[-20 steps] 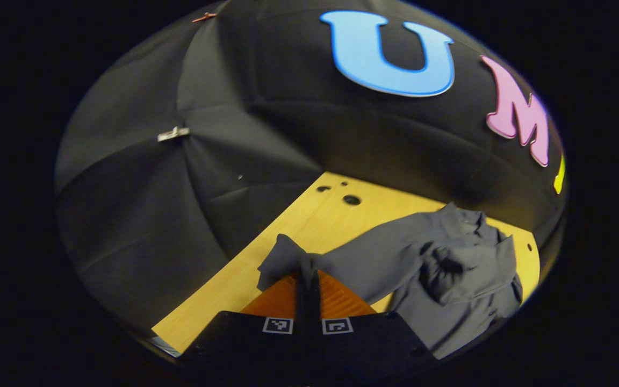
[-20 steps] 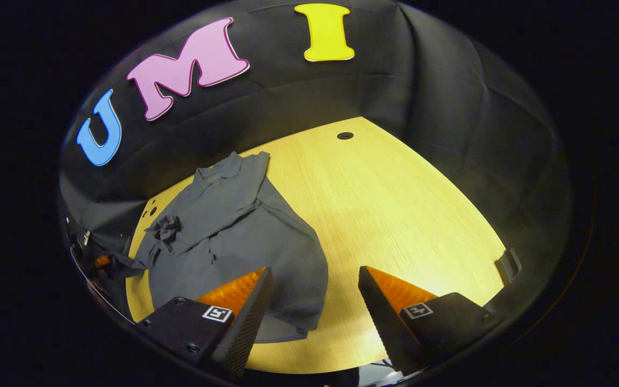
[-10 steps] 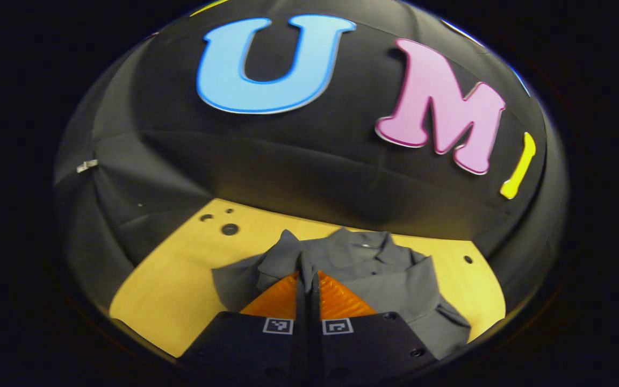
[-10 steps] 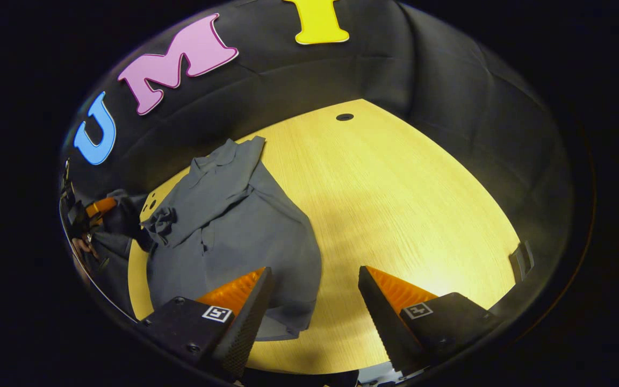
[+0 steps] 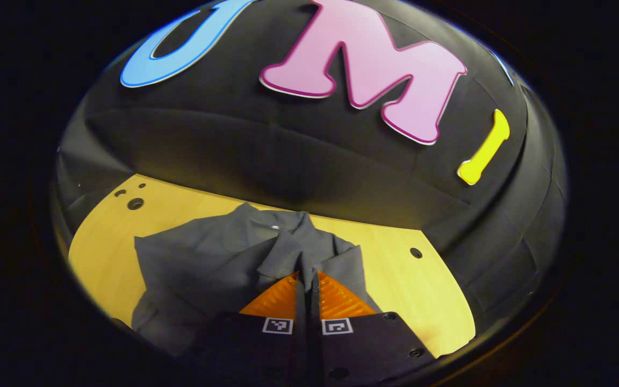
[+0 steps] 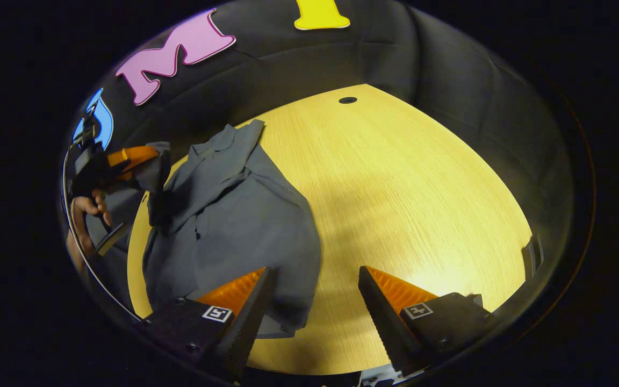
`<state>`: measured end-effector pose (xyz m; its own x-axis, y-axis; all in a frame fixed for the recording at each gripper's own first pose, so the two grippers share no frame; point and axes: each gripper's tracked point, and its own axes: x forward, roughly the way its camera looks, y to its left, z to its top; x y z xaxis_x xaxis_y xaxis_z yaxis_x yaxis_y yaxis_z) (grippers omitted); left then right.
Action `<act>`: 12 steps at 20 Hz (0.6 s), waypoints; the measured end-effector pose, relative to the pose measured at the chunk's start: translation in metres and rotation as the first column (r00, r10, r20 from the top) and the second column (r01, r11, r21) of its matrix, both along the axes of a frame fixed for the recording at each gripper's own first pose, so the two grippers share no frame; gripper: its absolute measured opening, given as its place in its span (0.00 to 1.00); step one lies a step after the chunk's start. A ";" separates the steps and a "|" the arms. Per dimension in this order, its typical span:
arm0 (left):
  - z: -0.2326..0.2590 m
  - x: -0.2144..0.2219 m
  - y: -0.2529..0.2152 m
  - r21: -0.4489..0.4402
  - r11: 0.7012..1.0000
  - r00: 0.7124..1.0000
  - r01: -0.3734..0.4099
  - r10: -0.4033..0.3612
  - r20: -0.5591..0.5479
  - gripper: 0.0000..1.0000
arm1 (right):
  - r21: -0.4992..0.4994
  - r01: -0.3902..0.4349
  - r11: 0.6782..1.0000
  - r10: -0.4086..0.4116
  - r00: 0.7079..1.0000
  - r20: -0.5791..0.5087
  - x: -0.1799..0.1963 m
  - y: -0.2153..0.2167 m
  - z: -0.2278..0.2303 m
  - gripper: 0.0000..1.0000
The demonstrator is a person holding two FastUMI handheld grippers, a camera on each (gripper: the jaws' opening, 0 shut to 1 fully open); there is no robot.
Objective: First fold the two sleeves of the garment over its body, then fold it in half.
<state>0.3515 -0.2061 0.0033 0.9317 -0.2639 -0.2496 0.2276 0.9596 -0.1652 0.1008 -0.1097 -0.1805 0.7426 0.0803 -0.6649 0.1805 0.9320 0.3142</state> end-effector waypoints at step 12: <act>-0.030 0.020 -0.083 0.056 0.988 0.989 0.142 -0.139 -0.051 0.12 | -0.003 0.005 1.000 -0.005 0.996 -0.090 -0.005 -0.010 -0.023 0.99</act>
